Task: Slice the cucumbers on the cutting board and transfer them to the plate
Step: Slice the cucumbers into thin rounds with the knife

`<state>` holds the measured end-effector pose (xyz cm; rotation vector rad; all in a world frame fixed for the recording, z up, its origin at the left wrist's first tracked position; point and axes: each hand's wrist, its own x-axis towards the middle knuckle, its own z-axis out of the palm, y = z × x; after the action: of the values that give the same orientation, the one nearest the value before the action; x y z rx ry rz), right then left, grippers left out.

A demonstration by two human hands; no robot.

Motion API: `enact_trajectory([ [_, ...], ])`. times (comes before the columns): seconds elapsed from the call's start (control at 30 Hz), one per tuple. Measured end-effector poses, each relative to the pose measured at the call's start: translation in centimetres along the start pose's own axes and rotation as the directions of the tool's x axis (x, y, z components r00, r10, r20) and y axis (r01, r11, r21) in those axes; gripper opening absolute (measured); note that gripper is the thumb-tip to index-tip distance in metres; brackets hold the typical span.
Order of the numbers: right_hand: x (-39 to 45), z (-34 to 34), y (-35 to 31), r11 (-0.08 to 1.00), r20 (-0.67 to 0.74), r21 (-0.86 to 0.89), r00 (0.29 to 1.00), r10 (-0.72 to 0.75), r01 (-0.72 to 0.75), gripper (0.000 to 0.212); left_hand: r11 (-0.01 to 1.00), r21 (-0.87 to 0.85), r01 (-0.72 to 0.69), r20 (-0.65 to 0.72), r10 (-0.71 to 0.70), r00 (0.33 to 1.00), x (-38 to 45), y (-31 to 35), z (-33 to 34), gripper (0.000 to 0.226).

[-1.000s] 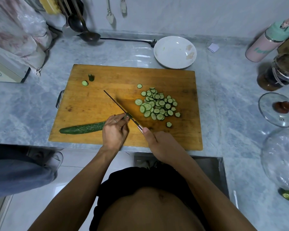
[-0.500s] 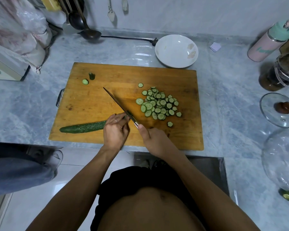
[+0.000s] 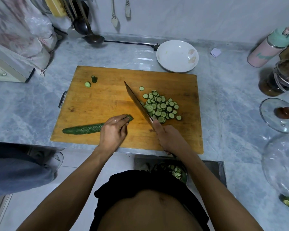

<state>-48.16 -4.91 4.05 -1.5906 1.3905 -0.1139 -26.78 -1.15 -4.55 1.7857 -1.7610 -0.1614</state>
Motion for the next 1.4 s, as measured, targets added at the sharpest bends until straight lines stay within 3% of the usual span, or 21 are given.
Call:
enact_trajectory([
  [0.63, -2.7, 0.9, -0.9, 0.979, 0.073, -0.135, 0.987, -0.144, 0.153, 0.065, 0.992, 0.068, 0.109, -0.012, -0.109, 0.994, 0.1, 0.7, 1.8, 0.035],
  [1.07, -0.8, 1.0, -1.7, 0.990, 0.120, -0.119, 0.991, -0.056, 0.070, 0.066, 0.992, 0.042, 0.119, -0.049, -0.117, 0.992, 0.0, 1.0, 2.3, 0.032],
  [1.23, -0.5, 2.4, -0.9, 0.990, 0.055, -0.098, 0.994, -0.099, 0.104, 0.066, 0.991, 0.049, 0.126, -0.011, -0.126, 0.992, 0.1, 1.2, 1.9, 0.032],
  [1.4, -0.3, 1.5, 0.1, 0.999, 0.015, -0.007, 0.999, -0.048, 0.049, 0.068, 0.997, 0.022, 0.069, 0.004, -0.069, 0.998, 0.2, 0.8, 0.9, 0.028],
])
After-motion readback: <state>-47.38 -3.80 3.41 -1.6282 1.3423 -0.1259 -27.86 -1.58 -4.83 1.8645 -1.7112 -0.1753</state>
